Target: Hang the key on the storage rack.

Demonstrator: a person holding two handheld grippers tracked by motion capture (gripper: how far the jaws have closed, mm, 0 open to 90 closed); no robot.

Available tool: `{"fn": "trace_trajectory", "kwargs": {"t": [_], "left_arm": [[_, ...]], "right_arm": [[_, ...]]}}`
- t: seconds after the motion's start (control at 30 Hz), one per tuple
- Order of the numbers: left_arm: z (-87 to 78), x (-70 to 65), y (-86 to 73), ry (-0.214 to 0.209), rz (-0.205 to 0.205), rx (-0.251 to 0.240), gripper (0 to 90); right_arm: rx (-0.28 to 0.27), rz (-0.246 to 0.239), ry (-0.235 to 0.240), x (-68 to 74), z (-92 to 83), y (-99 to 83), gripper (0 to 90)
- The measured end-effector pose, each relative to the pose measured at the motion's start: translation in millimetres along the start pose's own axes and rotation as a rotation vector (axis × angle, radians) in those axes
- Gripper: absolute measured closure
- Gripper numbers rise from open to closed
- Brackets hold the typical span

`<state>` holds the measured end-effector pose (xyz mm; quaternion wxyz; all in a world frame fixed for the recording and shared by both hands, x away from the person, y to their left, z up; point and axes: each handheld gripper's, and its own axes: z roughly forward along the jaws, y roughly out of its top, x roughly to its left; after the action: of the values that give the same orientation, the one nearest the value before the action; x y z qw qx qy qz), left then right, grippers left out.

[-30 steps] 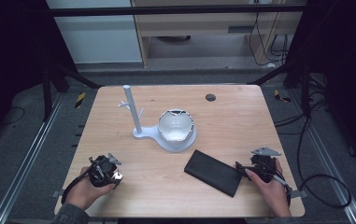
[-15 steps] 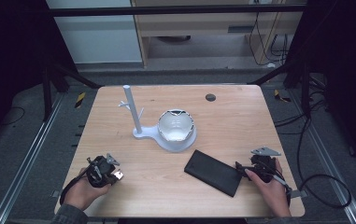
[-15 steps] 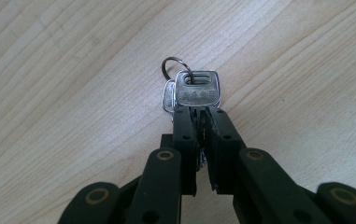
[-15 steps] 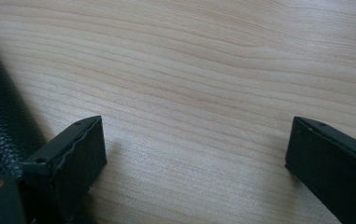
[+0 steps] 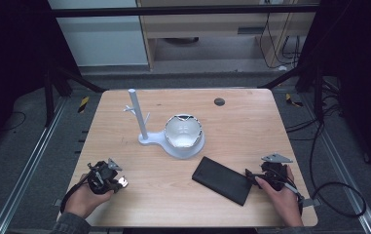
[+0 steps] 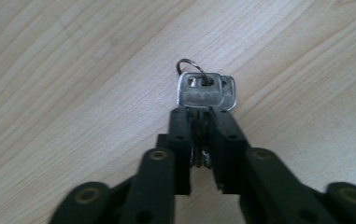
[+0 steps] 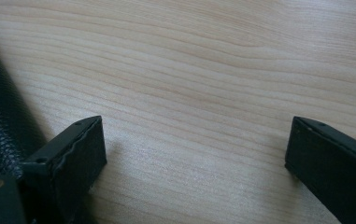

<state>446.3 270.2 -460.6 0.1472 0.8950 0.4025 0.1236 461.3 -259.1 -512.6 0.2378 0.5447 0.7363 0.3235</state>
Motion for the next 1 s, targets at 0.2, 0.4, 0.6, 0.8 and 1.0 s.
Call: {"fn": "trace_trajectory", "kwargs": {"t": [0.2,0.4,0.6,0.8,1.0], "left_arm": [[0.2,-5.9,-0.1,-0.024,0.011,0.001,64.1],[6.8,-4.4,1.1,-0.024,0.002,0.014,64.6],[4.8,-1.7,1.8,-0.026,-0.002,0.013,79.7],[-4.7,-0.2,2.2,-0.04,0.012,-0.005,89.8],[-5.6,0.0,2.5,-0.047,0.018,-0.008,89.9]], "right_arm": [[0.001,0.002,0.002,0.4,-0.2,0.0,5.5],[0.001,0.003,0.002,0.5,-0.3,0.0,5.6],[0.001,0.003,0.0,0.7,-0.4,-0.1,5.7],[0.001,0.003,0.0,0.8,-0.4,-0.1,5.7],[0.002,0.002,-0.002,0.8,-0.4,-0.1,5.8]]}}
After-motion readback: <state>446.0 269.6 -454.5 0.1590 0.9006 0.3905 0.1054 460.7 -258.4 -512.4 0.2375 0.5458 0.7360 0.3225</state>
